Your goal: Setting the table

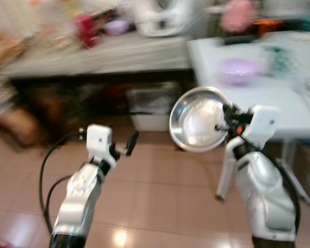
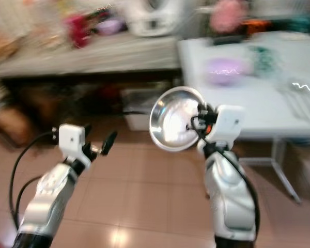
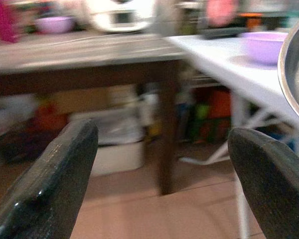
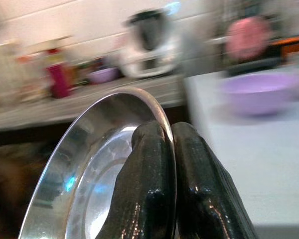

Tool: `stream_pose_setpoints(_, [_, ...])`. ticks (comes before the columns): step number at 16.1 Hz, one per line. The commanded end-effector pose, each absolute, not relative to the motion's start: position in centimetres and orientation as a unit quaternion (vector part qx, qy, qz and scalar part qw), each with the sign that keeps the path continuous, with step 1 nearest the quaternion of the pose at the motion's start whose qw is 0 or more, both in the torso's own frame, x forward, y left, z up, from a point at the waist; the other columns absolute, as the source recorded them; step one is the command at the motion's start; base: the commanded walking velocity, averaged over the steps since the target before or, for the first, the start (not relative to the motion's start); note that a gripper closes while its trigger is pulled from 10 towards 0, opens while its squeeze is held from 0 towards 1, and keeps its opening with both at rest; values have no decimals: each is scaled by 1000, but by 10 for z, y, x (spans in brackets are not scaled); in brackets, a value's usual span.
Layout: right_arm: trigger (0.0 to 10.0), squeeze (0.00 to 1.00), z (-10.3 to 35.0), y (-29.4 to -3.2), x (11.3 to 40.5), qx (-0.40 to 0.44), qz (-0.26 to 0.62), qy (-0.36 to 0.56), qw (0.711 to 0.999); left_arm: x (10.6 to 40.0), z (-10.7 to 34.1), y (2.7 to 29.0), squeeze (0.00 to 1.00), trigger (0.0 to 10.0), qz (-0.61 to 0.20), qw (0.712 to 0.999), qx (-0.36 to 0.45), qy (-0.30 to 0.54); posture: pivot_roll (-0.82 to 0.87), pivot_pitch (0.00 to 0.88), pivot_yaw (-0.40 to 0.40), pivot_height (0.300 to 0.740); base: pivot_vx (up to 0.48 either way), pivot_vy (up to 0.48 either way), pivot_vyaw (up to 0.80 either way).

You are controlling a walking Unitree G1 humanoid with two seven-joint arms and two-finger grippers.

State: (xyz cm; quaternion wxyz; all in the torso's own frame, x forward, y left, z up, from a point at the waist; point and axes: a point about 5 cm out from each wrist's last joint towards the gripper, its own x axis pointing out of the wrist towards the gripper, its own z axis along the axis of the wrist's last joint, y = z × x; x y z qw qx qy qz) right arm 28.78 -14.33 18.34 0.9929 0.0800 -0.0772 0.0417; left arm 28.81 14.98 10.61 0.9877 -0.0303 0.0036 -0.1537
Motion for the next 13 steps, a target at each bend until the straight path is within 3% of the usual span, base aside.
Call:
stream_pose_setpoints(1, [10000,0,191,-141,287,76,50,-94,991,289,109,150,0,10000,-152,988,-27,-1,-189,31,107,740,0,420,788])
stream_pose_setpoints(3, [10000,0,191,-142,287,78,49,-94,991,288,108,149,0,10000,-152,988,-33,1,-189,32,107,740,0,373,200])
stream_pose_setpoints(9, [10000,0,190,-142,288,86,45,-91,991,287,116,145,0,10000,-182,982,-51,-16,-188,32,106,740,0,0,0])
stream_pose_setpoints(13, [10000,0,191,-142,289,89,46,-93,991,287,115,144,0,10000,-184,982,-47,-15,-190,31,106,740,253,0,-777])
